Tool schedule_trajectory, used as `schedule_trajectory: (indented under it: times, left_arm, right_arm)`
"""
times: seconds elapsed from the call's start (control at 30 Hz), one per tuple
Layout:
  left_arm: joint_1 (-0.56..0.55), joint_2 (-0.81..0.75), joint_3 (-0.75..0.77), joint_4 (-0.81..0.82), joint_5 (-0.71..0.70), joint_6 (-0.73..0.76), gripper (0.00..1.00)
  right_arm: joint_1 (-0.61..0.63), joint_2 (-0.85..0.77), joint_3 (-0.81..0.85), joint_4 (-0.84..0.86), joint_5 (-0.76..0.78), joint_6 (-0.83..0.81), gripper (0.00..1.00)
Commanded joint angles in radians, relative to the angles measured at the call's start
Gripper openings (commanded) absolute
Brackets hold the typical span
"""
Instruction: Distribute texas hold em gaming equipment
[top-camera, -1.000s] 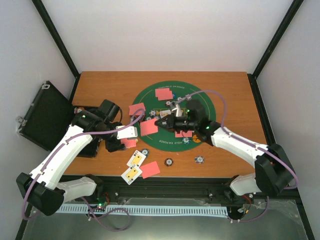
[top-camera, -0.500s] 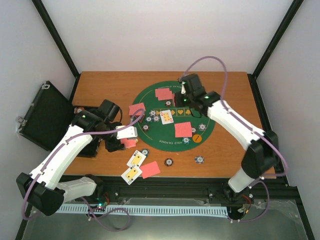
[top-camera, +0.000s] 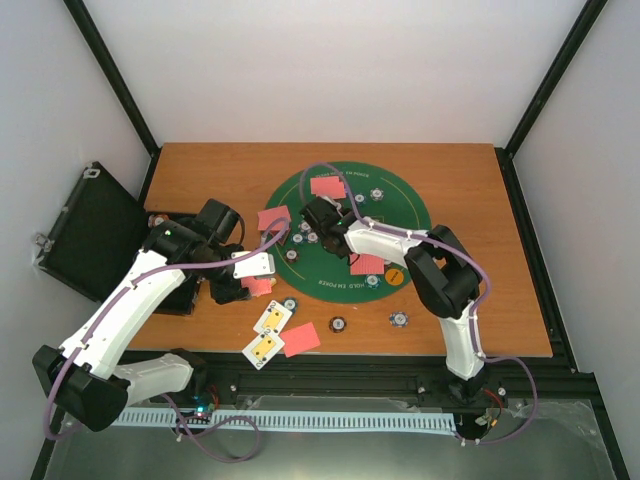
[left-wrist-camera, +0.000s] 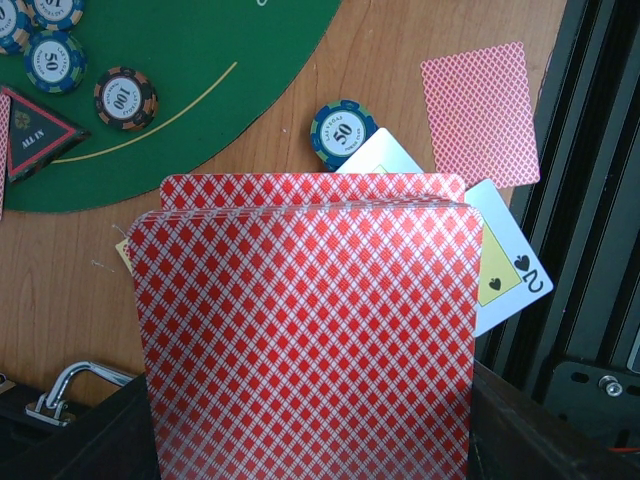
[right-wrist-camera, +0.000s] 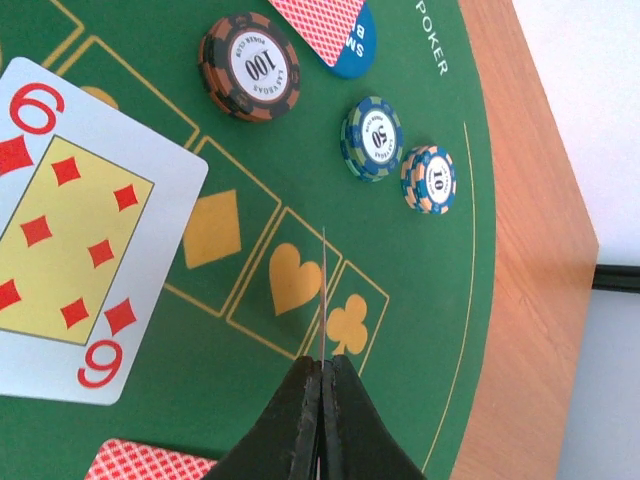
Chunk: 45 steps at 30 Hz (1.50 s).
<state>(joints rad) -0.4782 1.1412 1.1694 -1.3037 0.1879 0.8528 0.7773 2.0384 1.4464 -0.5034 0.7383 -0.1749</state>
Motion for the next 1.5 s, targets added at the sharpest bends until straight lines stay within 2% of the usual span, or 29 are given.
schedule_trajectory:
  times: [0.0, 0.47, 0.7, 0.83, 0.97, 1.13, 1.2, 1.33, 1.47]
  left_arm:
    - [-0.005, -0.014, 0.018, -0.013, 0.013, -0.002, 0.17]
    - [-0.005, -0.029, 0.013, -0.015, 0.006, -0.002, 0.17]
    - [-0.005, -0.032, 0.015, -0.017, 0.002, -0.003, 0.17]
    - [-0.005, -0.032, 0.018, -0.023, 0.002, -0.002, 0.17]
    - [-0.005, -0.040, 0.021, -0.030, 0.005, -0.004, 0.17]
    - [-0.005, -0.049, 0.022, -0.038, 0.003, -0.005, 0.17]
    - [-0.005, -0.053, 0.021, -0.038, 0.004, -0.005, 0.17]
    - [-0.005, -0.051, 0.023, -0.037, 0.009, -0.006, 0.17]
    - [-0.005, -0.047, 0.026, -0.035, 0.017, -0.013, 0.17]
  right_arm:
    - [0.015, 0.043, 0.022, 0.080, 0.064, -0.053, 0.03]
    - [0.043, 0.085, -0.029, 0.246, 0.041, -0.161, 0.03]
    - [0.042, 0.127, -0.004, 0.216, 0.036, -0.133, 0.03]
    - [0.033, 0.107, 0.031, 0.091, -0.024, -0.007, 0.20]
    - [0.001, -0.007, 0.027, 0.005, -0.172, 0.139, 0.46]
    - [-0.085, -0.164, -0.025, -0.037, -0.403, 0.277, 0.54]
    - [-0.139, -0.214, -0.067, -0.024, -0.504, 0.332, 0.54]
    - [-0.234, -0.220, -0.113, -0.039, -0.597, 0.416, 0.50]
    - [-0.254, -0.181, -0.144, -0.029, -0.600, 0.440, 0.38]
